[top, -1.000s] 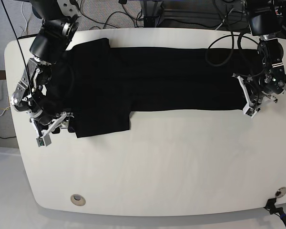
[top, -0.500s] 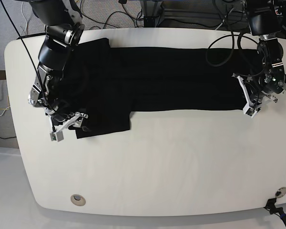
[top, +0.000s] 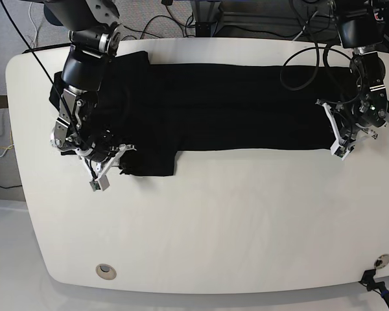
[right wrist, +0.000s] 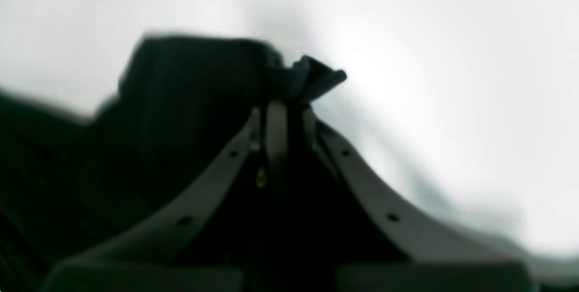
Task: Fold the T-shirt properly
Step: 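Lower the folded edge onto the shirt with both grippers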
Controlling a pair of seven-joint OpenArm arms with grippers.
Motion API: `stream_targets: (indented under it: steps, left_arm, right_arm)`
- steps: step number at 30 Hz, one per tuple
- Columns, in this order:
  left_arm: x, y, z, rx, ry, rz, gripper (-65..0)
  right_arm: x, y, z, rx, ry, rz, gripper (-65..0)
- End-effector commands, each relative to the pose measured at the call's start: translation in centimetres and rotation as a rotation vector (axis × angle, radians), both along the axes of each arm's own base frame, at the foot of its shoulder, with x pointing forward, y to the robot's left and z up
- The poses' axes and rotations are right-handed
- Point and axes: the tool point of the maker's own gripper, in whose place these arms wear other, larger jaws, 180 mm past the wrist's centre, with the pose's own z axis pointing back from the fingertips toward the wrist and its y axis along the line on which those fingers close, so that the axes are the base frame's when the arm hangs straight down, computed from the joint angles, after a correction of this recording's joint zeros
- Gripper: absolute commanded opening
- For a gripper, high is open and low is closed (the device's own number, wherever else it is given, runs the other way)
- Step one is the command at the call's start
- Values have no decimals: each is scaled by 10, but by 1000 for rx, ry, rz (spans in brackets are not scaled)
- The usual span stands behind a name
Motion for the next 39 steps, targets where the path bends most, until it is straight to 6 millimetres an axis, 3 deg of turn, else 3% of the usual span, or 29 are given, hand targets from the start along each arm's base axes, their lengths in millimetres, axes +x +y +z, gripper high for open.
stream_targets:
  steps: [1,4,6,16,21,28,31,35,39]
  left_arm:
    - [10,5,12,11,-40,-3,-650]
    - [10,5,12,11,-39,-2,-650]
    - [9,5,11,12,-37,-2,-650]
    - [9,5,11,14,-36,-4,-650]
    - [8,5,11,14,-34,-4,-650]
    - [8,-8,6,20,-14,-57,-650]
    - [8,-8,6,20,-14,-58,-650]
    - [8,-8,6,20,-14,-58,-650]
    - [8,-12,4,18,-9,-71,-650]
  right_arm:
    - [13,-15,52,-112,-86,35,-650]
    - [-5,-10,81,-133,-115,81,-650]
    - [-21,-6,89,-144,-106,116,-650]
    - [-130,33,58,23,63,231,-650]
    - [-168,57,40,28,144,322,-549]
    - [-207,81,23,-55,234,581,-336]
    - [-212,83,27,-56,226,626,-282]
    - [-202,81,67,38,119,645,-282]
    - [-166,44,108,115,-30,467,-282]
